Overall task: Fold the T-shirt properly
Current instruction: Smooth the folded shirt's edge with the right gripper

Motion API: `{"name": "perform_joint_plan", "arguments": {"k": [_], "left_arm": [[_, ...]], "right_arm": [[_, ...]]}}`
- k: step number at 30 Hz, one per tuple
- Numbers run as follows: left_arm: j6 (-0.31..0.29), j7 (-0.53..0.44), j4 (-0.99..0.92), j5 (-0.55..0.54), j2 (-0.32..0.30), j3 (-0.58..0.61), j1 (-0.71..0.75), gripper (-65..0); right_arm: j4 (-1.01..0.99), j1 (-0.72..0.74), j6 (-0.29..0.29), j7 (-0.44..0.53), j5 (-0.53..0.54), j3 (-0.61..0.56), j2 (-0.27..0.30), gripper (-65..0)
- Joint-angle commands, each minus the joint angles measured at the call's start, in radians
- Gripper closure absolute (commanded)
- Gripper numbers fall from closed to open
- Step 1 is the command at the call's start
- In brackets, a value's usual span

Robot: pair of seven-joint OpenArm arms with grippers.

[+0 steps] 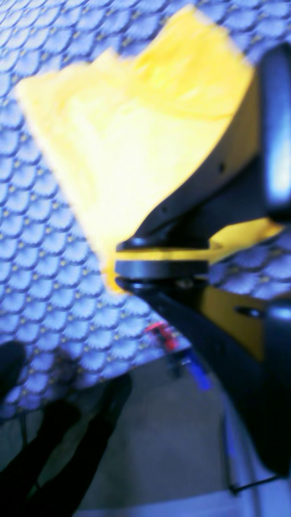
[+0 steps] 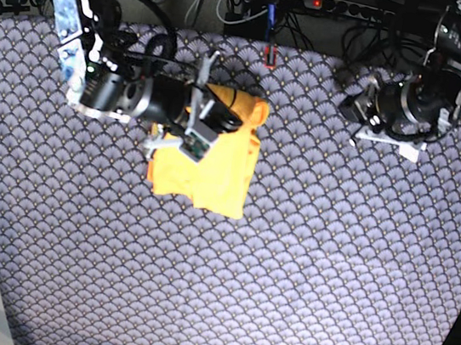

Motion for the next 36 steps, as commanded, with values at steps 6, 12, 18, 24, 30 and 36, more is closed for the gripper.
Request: {"name": "perform_joint_plan", "arguments": {"k": [6, 12, 18, 24, 30, 36], "left_arm": [[-0.005, 0.001, 0.041, -0.019, -0.022, -0.014, 0.013, 0.0], [-0.005, 0.001, 0.041, -0.02, -0.022, -0.013, 0.011, 0.0], [-0.005, 0.001, 0.041, -0.025, -0.022, -0.01, 0.007, 0.0], [-0.005, 0.001, 0.039, -0.025, -0.022, -0.01, 0.008, 0.0], [-0.005, 0.045, 0.034, -0.019, -0.017, -0.016, 0.004, 0.0], [-0.005, 0.094, 0.036, -0.017, -0.014, -0.018, -0.024, 0.0]], "right_arm": [[-0.132, 0.05, 0.006, 0.106, 0.005, -0.075, 0.012, -1.9], [-0.218, 0.062, 0.006, 0.164, 0.005, -0.098, 0.012, -1.9], [-0.333, 0.083, 0.006, 0.258, 0.005, -0.164, 0.012, -1.9], [-0.461, 0.119, 0.006, 0.345, 0.005, -0.235, 0.012, -1.9], [-0.542, 0.126, 0.006, 0.411, 0.005, -0.278, 0.012, -1.9], [-0.571, 0.134, 0.006, 0.434, 0.004, -0.285, 0.014, -1.9]]}}
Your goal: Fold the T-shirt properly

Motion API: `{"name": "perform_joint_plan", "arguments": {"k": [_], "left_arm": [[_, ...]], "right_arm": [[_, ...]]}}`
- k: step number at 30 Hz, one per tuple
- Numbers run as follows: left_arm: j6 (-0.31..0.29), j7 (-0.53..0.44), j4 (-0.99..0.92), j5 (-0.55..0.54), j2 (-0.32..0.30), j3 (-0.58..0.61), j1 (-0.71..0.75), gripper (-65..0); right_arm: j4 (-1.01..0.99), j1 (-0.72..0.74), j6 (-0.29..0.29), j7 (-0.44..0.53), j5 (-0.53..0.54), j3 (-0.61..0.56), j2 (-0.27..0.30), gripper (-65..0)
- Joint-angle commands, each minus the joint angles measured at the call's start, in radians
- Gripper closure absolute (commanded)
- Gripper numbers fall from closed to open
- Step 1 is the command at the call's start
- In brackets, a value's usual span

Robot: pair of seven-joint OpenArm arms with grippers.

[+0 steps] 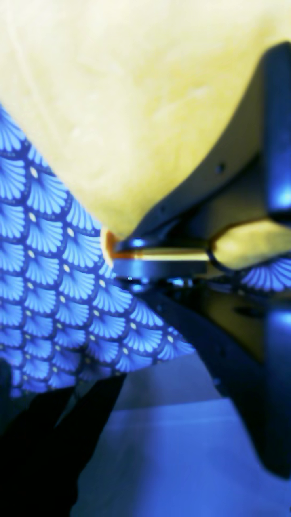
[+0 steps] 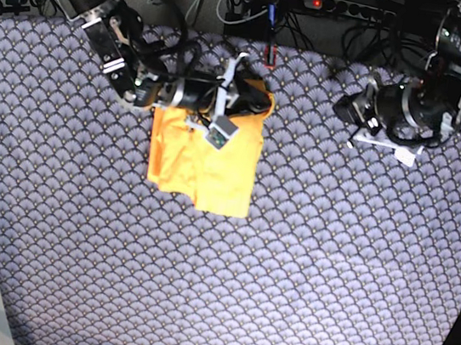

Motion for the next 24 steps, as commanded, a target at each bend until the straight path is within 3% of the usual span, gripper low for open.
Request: {"name": "perform_joint_plan", "arguments": {"k": [1, 6, 13, 18, 24], "left_arm": [[-0.005, 0.01, 0.019, -0.018, -0.012, -0.006, -0.003, 0.0], [-0.005, 0.007, 0.018, -0.018, -0.012, -0.006, -0.003, 0.0], [-0.005, 0.007, 0.015, -0.018, -0.012, -0.006, -0.003, 0.0], [-0.005, 0.01, 0.019, -0.018, -0.012, -0.006, 0.004, 0.0], [-0.005, 0.01, 0.011, 0.0, -0.021, -0.006, 0.006, 0.0]], "right_arm": [[0.004, 0.013, 0.003, -0.023, -0.01, -0.003, 0.003, -1.9], [0.102, 0.016, 0.003, -0.065, -0.007, -0.003, 0.043, -1.9], [0.345, 0.034, 0.003, -0.208, -0.007, 0.043, 0.088, -1.9], [0.354, 0.079, 0.003, -0.254, -0.007, 0.111, 0.091, -1.9], [0.273, 0.088, 0.003, -0.244, -0.009, 0.191, 0.141, -1.9]]}}
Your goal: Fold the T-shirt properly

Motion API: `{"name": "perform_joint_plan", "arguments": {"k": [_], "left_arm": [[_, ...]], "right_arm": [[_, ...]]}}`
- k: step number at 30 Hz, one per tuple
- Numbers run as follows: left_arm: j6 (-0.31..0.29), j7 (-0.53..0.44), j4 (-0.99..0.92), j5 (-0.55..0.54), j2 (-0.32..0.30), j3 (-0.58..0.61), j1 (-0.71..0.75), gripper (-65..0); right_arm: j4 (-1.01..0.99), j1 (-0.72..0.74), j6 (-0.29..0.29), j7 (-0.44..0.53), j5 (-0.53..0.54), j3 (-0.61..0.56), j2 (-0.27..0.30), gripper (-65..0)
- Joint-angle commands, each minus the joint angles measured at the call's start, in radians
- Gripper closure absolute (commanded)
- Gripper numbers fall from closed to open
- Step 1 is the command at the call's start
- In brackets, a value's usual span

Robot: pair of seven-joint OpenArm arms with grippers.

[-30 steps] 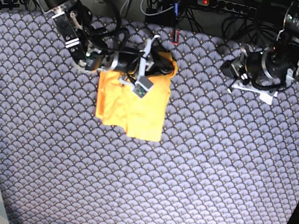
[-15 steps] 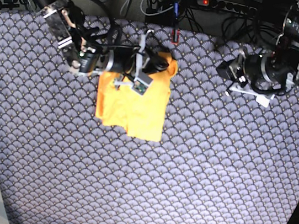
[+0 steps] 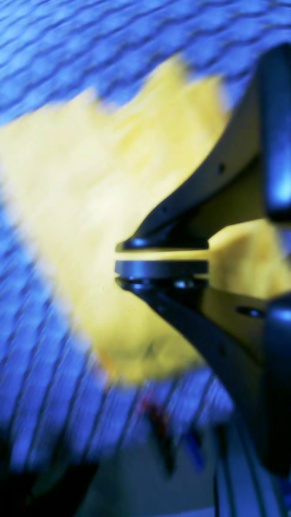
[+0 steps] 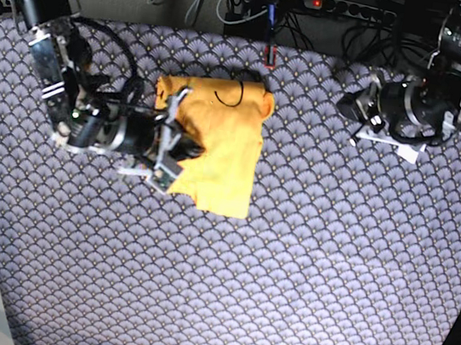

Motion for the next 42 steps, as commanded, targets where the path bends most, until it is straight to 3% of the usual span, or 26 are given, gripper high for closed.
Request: {"name": "perform_joint_plan", "arguments": {"k": [1, 7, 11, 17, 23, 27, 35, 42], "left_arm": [[-0.005, 0.009, 0.014, 0.006, -0.007, -0.006, -0.003, 0.0], [-0.005, 0.01, 0.014, 0.025, -0.001, -0.006, -0.004, 0.0], [-0.005, 0.01, 0.014, 0.025, -0.007, -0.006, -0.004, 0.0], [-0.005, 0.01, 0.014, 0.025, -0.004, -0.006, -0.006, 0.0], [-0.005, 0.01, 0.017, 0.025, -0.005, -0.006, -0.003, 0.0], [-0.005, 0.009, 0.021, 0.023, -0.001, -0.006, 0.016, 0.0], [-0.005, 0.01, 0.023, 0.023, 0.001, -0.006, 0.023, 0.0], [-0.005, 0.01, 0.023, 0.023, 0.001, -0.006, 0.034, 0.0]], "right_arm": [[0.003, 0.011, 0.007, 0.038, 0.026, 0.007, 0.008, -1.9], [-0.145, -0.039, 0.007, 0.197, 0.026, 0.002, 0.025, -1.9], [-0.22, -0.045, 0.007, 0.249, 0.026, 0.001, 0.025, -1.9], [-0.134, -0.045, 0.007, 0.234, 0.03, 0.001, 0.048, -1.9], [0.138, -0.05, 0.007, 0.071, 0.029, 0.01, 0.05, -1.9], [0.144, -0.005, 0.007, 0.048, 0.027, -0.005, 0.005, -1.9], [-0.069, 0.173, 0.007, 0.061, 0.026, -0.148, -0.081, -1.9], [-0.346, 0.308, 0.007, 0.2, 0.026, -0.234, -0.121, -1.9]]}}
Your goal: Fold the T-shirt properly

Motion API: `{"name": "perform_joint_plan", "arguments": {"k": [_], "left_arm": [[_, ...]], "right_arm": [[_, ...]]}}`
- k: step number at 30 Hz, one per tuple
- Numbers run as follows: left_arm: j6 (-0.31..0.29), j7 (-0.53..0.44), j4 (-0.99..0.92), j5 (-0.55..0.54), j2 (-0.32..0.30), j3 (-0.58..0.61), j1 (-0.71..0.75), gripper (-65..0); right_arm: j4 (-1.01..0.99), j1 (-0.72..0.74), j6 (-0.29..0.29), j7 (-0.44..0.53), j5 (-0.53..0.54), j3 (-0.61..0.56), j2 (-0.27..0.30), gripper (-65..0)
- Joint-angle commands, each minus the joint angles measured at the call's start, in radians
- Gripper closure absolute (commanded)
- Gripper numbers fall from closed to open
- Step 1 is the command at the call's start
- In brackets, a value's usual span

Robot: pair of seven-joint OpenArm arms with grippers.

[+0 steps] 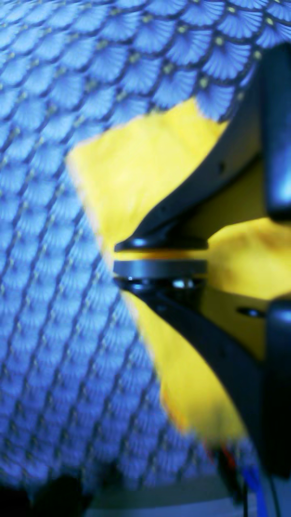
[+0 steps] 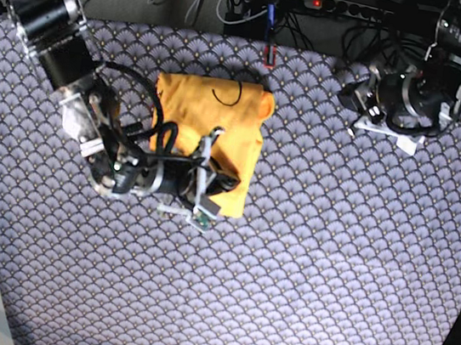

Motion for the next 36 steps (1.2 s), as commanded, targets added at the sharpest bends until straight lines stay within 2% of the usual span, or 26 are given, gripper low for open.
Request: {"name": "perform_joint_plan", "arguments": {"k": [1, 8, 13, 21, 24, 27, 31, 36], "left_arm": [[-0.005, 0.009, 0.016, -0.013, -0.012, -0.006, 0.005, 0.0], [-0.005, 0.001, 0.012, -0.012, -0.018, -0.006, 0.008, 0.0], [-0.005, 0.0, 0.013, -0.012, -0.022, -0.006, 0.0, 0.0], [-0.005, 0.009, 0.015, -0.012, -0.023, -0.006, -0.047, 0.0], [-0.005, 0.011, 0.016, -0.012, -0.046, -0.006, -0.053, 0.0], [-0.005, 0.011, 0.018, -0.012, -0.068, -0.006, -0.044, 0.0], [-0.005, 0.007, 0.068, -0.01, -0.101, -0.005, -0.001, 0.0], [-0.005, 0.011, 0.17, -0.01, -0.129, 0.005, 0.042, 0.0]], "right_arm": [[-0.017, 0.042, 0.006, 0.049, 0.018, -0.008, -0.004, -1.9], [-0.276, 0.09, 0.006, 0.181, 0.018, -0.091, -0.071, -1.9], [-0.252, 0.088, 0.006, 0.186, 0.018, -0.103, -0.07, -1.9], [0.14, 0.065, 0.006, -0.011, 0.021, -0.092, 0.056, -1.8], [0.252, 0.019, 0.006, -0.046, 0.019, -0.034, 0.107, -1.8], [0.337, -0.053, 0.006, -0.095, 0.018, 0.054, 0.171, -1.8], [0.42, -0.211, 0.006, -0.101, 0.018, 0.209, 0.273, -1.8], [0.508, -0.467, 0.006, -0.1, 0.018, 0.472, 0.366, -1.8]]}}
